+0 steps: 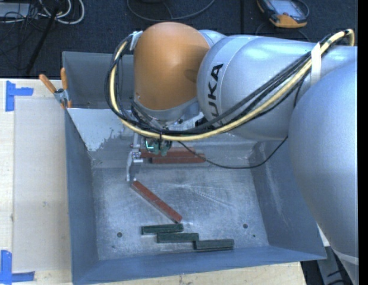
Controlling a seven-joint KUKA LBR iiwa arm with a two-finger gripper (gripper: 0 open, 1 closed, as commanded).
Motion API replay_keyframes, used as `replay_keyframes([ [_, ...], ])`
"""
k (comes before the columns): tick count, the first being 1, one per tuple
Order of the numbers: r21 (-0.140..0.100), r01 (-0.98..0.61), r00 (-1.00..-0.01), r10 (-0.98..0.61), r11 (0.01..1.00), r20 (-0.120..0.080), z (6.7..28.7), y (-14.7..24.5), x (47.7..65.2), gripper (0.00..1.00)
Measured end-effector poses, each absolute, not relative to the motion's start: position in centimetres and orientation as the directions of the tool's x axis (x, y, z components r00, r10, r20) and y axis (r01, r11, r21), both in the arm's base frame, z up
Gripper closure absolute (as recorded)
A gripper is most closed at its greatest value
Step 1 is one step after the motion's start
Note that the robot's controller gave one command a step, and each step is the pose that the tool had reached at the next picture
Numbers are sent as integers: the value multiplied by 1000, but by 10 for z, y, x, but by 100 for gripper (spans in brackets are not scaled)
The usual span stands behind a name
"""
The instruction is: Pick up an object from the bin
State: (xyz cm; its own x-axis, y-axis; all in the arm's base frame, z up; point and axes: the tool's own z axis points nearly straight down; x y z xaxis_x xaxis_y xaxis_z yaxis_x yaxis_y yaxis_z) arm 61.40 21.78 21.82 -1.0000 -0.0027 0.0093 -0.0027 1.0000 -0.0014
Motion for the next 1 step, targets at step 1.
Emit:
replay_keyframes([
  [1, 0, 1, -1000, 1, 1000, 1, 223, 217, 616, 0],
])
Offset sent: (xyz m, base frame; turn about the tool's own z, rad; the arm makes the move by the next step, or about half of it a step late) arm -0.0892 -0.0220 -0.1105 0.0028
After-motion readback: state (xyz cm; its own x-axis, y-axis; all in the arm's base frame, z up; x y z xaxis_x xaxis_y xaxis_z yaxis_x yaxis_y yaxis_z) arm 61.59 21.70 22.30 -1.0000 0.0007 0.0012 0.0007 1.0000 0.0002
